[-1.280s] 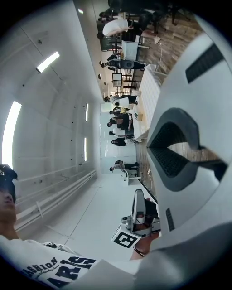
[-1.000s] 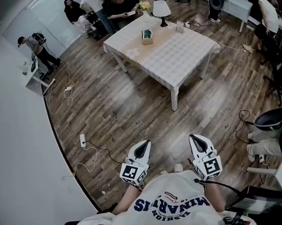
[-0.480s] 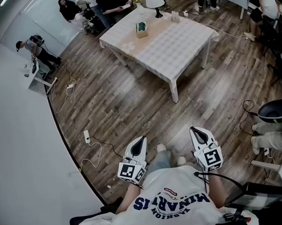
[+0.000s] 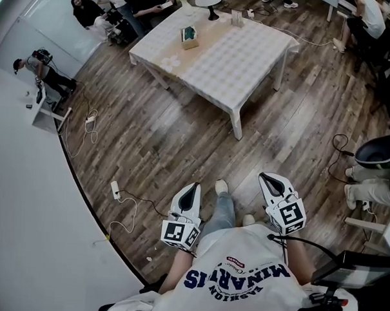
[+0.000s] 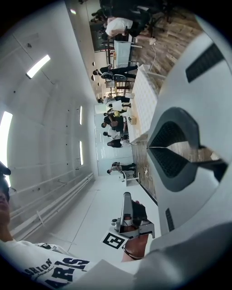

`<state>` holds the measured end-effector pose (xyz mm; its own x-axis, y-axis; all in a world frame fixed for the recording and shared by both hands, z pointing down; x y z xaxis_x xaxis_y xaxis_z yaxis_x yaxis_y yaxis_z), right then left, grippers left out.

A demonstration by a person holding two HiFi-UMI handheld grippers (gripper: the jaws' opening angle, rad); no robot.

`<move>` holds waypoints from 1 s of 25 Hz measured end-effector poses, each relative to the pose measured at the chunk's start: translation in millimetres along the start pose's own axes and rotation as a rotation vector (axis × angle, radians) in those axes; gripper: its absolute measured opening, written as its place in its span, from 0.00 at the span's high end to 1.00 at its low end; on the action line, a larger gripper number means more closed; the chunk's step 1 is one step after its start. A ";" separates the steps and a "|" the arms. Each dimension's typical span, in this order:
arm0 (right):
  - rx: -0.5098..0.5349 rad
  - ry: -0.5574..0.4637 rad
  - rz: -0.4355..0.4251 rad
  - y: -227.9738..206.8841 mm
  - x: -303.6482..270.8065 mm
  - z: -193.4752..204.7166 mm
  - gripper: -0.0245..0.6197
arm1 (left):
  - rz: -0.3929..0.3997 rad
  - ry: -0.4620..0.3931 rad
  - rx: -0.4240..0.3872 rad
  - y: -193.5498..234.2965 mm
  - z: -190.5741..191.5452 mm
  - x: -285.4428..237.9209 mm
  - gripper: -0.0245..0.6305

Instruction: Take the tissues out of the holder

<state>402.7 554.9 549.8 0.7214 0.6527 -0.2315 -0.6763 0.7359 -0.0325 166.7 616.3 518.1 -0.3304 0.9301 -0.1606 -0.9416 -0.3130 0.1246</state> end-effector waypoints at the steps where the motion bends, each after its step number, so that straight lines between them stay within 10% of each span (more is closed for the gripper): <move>1: 0.004 0.000 -0.003 0.5 -4.7 -1.7 0.95 | 0.002 -0.004 0.001 4.1 -1.1 -3.0 0.96; 25: 0.074 -0.003 0.031 -0.4 -246.8 -111.0 0.95 | 0.075 -0.131 0.021 226.8 -57.1 -97.5 0.96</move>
<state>208.4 373.5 499.0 0.7006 0.6762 -0.2280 -0.6858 0.7263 0.0467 -18.3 443.7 506.2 -0.3874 0.9217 -0.0214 -0.9124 -0.3800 0.1521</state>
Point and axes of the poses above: the fingertips, and each gripper's own axes: x backward along the fingers, y to its left, z out of its underside, the point moved 5 cm from there along x, backward along the fingers, and after that the axes turned 3 degrees about x, right-handed, at the moved point
